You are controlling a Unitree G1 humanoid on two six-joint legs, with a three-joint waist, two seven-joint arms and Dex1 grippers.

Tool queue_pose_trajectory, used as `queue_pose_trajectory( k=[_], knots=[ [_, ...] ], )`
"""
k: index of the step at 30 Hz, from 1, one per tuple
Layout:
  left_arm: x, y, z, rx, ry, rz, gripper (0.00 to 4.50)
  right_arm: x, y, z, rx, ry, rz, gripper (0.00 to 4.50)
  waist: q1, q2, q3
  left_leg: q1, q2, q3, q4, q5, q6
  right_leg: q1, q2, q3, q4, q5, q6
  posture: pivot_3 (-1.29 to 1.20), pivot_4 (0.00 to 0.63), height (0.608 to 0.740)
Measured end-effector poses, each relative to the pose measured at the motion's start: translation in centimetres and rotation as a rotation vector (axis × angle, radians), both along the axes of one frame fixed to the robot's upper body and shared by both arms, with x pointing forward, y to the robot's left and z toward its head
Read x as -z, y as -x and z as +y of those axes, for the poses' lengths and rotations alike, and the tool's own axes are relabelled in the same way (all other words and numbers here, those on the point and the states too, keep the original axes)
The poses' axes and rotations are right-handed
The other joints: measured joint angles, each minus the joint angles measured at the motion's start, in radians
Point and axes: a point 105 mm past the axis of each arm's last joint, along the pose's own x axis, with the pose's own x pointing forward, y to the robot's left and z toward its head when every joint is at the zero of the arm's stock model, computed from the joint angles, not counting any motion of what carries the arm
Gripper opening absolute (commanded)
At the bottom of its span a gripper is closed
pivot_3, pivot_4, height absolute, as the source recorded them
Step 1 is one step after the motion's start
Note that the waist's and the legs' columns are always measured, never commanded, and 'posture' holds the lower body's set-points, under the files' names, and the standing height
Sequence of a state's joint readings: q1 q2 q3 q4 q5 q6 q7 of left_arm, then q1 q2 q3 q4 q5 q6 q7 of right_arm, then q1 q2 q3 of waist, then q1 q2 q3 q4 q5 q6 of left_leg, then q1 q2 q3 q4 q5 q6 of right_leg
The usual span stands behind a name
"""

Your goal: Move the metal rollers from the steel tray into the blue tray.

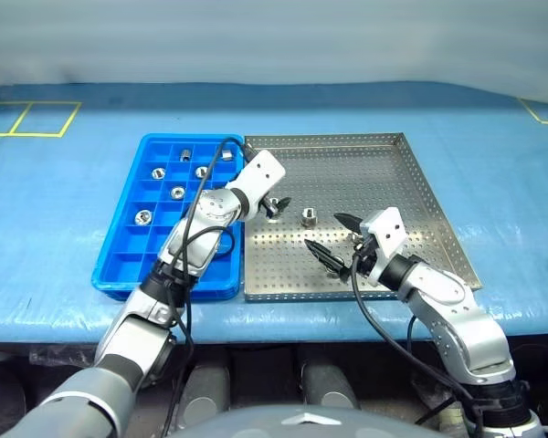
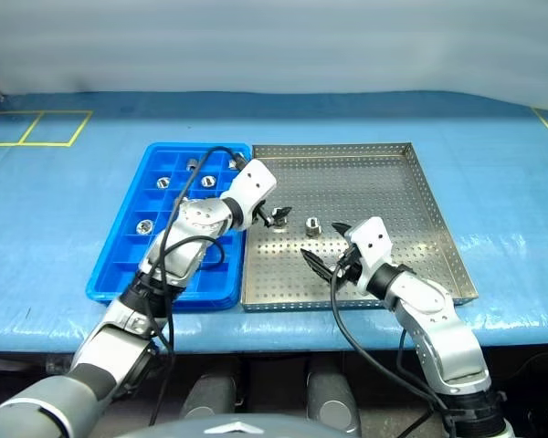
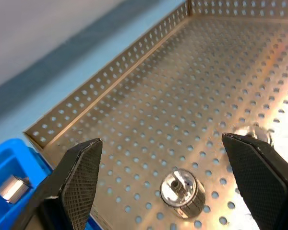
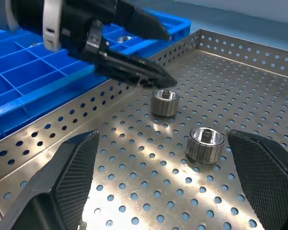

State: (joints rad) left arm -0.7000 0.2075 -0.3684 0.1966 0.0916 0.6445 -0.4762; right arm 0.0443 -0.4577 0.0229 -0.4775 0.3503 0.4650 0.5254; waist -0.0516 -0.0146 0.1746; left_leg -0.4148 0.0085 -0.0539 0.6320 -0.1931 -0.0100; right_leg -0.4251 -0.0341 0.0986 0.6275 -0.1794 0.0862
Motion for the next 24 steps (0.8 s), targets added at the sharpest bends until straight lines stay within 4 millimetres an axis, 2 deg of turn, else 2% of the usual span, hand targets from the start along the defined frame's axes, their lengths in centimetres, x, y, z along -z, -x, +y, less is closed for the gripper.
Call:
queue_pose_trajectory(
  k=[3,8,14,20,24],
  knots=[
    [1.7,-0.5,0.2,-0.009,-0.087,0.026,4.43,0.3,0.4,-0.3,0.027,0.0,0.009,4.5,-0.014,0.0,0.0,0.0,0.0,0.0,0.0,0.0,0.0,0.0,0.0,0.001,-0.001,0.0,0.0,-0.09,0.15,0.74],
    [2.9,-0.9,0.0,-0.016,-0.129,0.062,4.43,0.4,0.7,-0.6,0.053,0.001,0.011,4.5,-0.031,0.0,0.0,0.001,0.0,0.0,0.0,0.0,0.0,-0.001,0.0,0.001,0.001,0.0,0.0,-0.1,0.15,0.74],
    [2.9,-1.2,-0.1,-0.027,-0.145,0.053,4.43,0.2,0.7,-0.6,0.059,-0.001,0.001,4.5,-0.033,0.0,0.0,0.001,0.0,0.0,0.001,0.0,0.0,0.0,0.0,0.001,0.001,0.0,0.0,-0.09,0.15,0.74],
    [3.3,-0.9,-0.4,-0.024,-0.13,0.096,2.57,-0.1,0.4,-0.5,0.058,0.001,-0.014,4.5,-0.035,0.0,0.0,0.002,0.0,0.0,0.002,0.0,0.0,0.001,0.0,0.001,0.001,0.0,0.001,-0.06,0.15,0.74],
    [3.4,-0.6,-0.2,-0.026,-0.085,0.155,2.57,-0.3,0.1,-0.4,0.058,0.003,-0.023,4.5,-0.035,0.0,0.0,0.001,0.0,0.0,0.001,0.0,0.0,0.0,0.0,0.001,0.001,0.0,0.001,-0.06,0.15,0.74]
  ],
)
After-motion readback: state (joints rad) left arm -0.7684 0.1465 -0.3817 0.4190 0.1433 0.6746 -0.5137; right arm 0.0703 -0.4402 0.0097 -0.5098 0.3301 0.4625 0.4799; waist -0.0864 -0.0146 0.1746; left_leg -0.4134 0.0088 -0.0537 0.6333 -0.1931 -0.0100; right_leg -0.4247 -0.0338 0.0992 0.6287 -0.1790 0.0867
